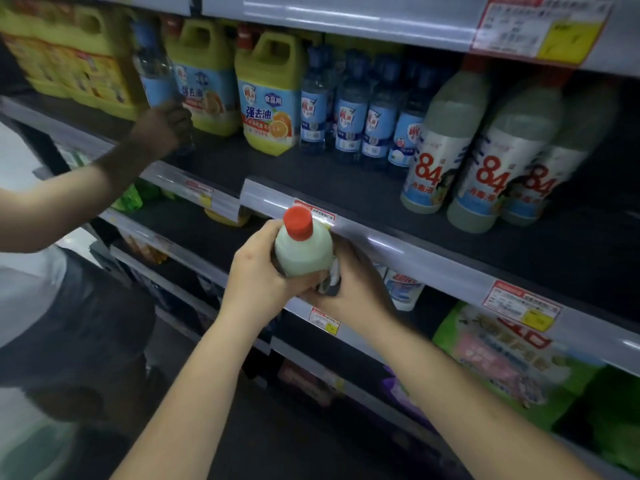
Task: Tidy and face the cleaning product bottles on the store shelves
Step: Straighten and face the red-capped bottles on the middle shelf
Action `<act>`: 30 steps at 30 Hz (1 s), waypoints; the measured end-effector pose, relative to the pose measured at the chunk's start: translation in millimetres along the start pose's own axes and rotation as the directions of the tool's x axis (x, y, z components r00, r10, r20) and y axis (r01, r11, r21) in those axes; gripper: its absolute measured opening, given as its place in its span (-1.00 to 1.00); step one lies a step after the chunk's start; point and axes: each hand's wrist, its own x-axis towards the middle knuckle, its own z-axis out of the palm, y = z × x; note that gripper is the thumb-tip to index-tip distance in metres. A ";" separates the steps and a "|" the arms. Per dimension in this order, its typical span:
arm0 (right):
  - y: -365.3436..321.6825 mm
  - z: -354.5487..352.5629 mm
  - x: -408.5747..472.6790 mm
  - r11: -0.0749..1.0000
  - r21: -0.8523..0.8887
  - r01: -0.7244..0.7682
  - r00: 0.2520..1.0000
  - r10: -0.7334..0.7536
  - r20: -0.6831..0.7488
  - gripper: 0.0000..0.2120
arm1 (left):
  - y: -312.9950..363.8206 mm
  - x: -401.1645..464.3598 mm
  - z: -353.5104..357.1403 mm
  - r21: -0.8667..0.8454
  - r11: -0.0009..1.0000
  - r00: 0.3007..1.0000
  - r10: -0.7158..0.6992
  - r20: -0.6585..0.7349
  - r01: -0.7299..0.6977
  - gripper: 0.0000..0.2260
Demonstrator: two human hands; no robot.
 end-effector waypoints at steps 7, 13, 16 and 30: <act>-24.3 -59.8 -8.5 0.991 0.092 0.098 0.954 -0.067 -0.292 -0.35 | 80.5 5.9 1.8 -0.085 0.967 0.963 0.248 0.106 -0.240 -0.46; -18.3 -109.1 -22.2 0.991 0.126 0.049 0.906 0.009 -0.422 -0.41 | 125.5 13.6 38.4 -0.181 0.903 0.895 0.417 0.156 -0.389 -0.57; -7.5 -129.1 -32.0 0.985 0.168 0.022 0.879 0.061 -0.474 -0.39 | 137.2 16.2 63.9 -0.198 0.885 0.873 0.455 0.178 -0.421 -0.55; 39.6 -177.8 -57.8 0.989 0.084 -0.118 0.781 0.145 -0.607 -0.45 | 158.7 23.1 146.0 -0.385 0.860 0.825 0.465 0.322 -0.335 -0.69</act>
